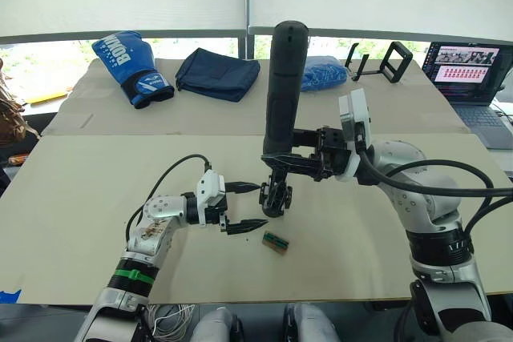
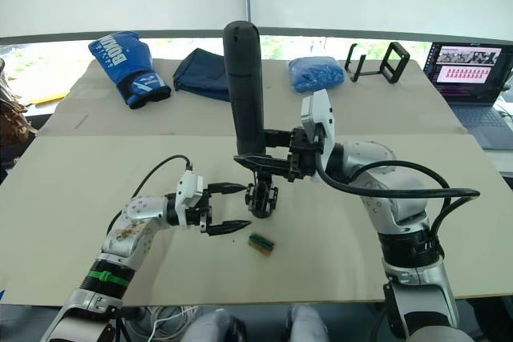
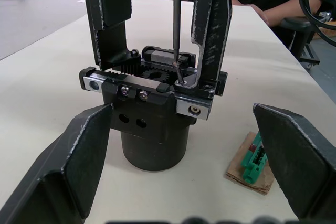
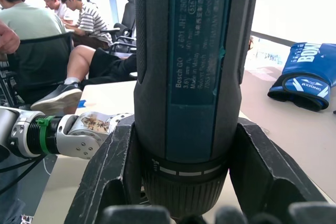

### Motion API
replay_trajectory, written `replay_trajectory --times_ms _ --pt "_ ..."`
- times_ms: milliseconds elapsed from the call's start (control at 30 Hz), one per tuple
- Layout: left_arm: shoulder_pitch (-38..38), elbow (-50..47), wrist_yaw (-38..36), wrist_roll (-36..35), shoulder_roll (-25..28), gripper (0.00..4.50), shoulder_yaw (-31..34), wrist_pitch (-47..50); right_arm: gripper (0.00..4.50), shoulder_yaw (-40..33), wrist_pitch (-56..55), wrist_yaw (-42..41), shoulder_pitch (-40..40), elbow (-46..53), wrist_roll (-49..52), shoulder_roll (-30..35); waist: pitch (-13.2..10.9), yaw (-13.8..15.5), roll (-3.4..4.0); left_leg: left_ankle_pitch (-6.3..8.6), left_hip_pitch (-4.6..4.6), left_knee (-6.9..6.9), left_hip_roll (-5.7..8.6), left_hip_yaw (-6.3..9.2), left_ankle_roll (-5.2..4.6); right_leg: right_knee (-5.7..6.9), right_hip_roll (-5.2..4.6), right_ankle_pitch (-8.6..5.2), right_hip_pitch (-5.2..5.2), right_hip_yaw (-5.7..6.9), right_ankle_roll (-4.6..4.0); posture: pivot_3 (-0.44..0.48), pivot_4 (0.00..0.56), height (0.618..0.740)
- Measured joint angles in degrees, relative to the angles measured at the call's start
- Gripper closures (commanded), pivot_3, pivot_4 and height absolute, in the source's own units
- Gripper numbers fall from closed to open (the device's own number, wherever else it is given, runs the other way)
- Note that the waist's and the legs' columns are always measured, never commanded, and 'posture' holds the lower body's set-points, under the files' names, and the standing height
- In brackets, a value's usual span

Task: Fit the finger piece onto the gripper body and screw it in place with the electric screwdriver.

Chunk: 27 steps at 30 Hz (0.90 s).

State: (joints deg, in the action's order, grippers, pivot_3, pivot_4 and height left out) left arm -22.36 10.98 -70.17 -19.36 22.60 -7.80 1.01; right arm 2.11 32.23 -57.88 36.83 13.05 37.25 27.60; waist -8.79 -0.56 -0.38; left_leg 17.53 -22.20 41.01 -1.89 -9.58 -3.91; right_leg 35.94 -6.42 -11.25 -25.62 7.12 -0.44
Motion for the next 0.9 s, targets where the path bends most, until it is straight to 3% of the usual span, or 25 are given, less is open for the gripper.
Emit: replay_trajectory --times_ms 900 --pt "-0.01 -1.16 1.41 0.02 -0.06 0.00 -0.46 0.81 2.59 0.10 0.63 -0.37 -0.82 1.54 0.16 0.14 0.00 -0.04 0.01 0.00 0.05 -0.01 0.00 0.00 0.00 0.00 0.00 0.00 0.04 -0.01 0.00 0.000 0.150 0.740"
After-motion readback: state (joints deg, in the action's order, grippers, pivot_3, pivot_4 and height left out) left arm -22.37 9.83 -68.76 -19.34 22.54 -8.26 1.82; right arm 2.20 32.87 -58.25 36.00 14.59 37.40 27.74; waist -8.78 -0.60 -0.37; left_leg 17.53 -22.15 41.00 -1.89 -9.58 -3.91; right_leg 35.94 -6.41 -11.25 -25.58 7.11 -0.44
